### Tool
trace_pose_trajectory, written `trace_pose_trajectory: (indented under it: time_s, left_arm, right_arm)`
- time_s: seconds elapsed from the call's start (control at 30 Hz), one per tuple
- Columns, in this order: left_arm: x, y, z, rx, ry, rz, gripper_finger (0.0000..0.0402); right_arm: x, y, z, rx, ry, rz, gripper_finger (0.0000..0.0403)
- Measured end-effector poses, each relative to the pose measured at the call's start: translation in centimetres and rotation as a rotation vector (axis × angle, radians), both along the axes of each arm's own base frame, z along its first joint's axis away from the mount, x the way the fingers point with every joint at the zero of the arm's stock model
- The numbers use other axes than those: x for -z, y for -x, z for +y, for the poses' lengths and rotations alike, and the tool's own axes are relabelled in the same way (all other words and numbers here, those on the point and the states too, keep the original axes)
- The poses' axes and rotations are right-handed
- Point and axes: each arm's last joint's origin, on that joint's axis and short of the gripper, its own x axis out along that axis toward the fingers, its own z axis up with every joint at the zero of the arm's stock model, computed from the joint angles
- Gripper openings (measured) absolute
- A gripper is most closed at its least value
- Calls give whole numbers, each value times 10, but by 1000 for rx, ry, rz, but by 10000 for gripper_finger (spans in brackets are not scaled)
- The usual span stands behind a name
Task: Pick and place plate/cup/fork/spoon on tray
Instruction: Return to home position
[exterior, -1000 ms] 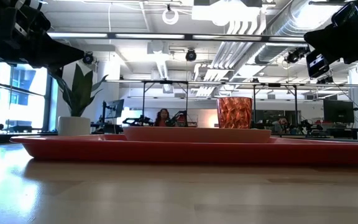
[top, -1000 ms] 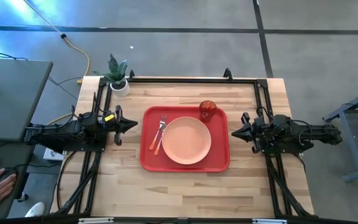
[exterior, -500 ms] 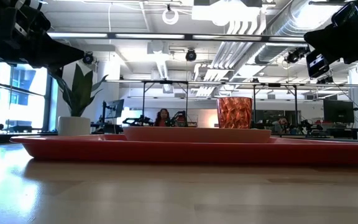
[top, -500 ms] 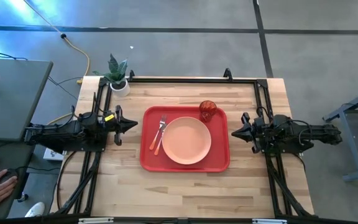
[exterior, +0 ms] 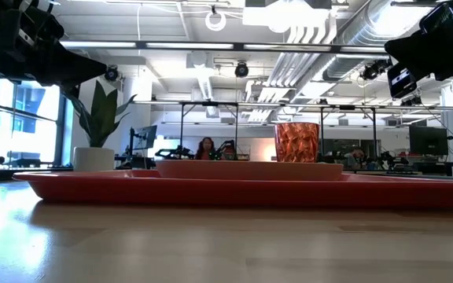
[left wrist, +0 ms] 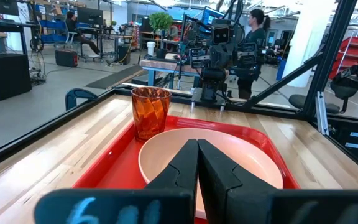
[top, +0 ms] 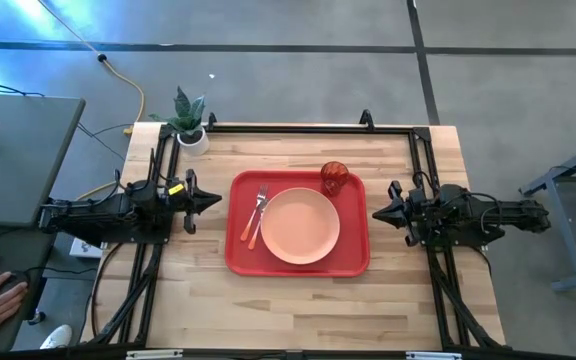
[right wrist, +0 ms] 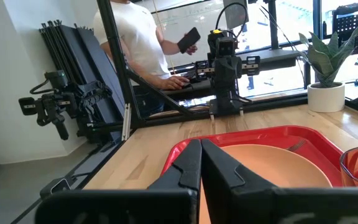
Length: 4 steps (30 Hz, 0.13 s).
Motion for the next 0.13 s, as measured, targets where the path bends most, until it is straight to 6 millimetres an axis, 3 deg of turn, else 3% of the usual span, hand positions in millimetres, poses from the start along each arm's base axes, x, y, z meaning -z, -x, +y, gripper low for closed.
trace_pose_trajectory:
  time_s: [0.13]
  left_arm:
    - [0,0,0,0,0,0,1]
  right_arm:
    - [0,0,0,0,0,0,0]
